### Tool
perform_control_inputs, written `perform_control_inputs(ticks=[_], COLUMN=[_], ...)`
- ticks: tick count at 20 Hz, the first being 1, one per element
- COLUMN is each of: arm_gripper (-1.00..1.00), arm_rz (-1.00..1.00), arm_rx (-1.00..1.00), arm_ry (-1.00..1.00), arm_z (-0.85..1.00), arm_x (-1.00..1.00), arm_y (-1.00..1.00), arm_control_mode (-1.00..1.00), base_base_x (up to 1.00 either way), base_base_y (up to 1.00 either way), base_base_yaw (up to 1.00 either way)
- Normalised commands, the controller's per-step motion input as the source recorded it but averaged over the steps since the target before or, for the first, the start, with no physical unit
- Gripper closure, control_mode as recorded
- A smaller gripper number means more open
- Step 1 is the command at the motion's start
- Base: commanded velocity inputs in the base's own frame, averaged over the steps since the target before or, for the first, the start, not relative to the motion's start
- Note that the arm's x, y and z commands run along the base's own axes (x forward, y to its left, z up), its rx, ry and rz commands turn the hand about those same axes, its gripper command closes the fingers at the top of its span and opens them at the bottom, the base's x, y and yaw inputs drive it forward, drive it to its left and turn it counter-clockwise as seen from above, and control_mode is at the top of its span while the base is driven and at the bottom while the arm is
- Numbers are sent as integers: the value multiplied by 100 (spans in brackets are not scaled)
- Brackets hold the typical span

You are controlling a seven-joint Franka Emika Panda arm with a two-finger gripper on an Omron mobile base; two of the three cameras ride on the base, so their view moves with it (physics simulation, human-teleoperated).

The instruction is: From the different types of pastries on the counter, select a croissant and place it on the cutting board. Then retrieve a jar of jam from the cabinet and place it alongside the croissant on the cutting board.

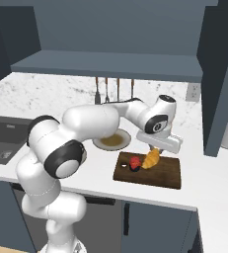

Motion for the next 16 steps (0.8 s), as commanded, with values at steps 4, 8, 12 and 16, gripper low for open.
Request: perform_control_inputs(ticks=[4,8,12,16], arm_gripper=[100,100,100,100], arm_rz=[0,0,0,0], arm_rx=[0,0,0,0], arm_ry=[0,-1,0,0], arm_z=[-10,-41,-26,-12], arm_x=[0,0,0,-3], arm_y=[0,2,0,0], arm_control_mode=[-100,-100,-100,-100], base_base_x=[0,0,0,0], base_base_y=[0,0,0,0], base_base_yaw=[0,0,0,0])
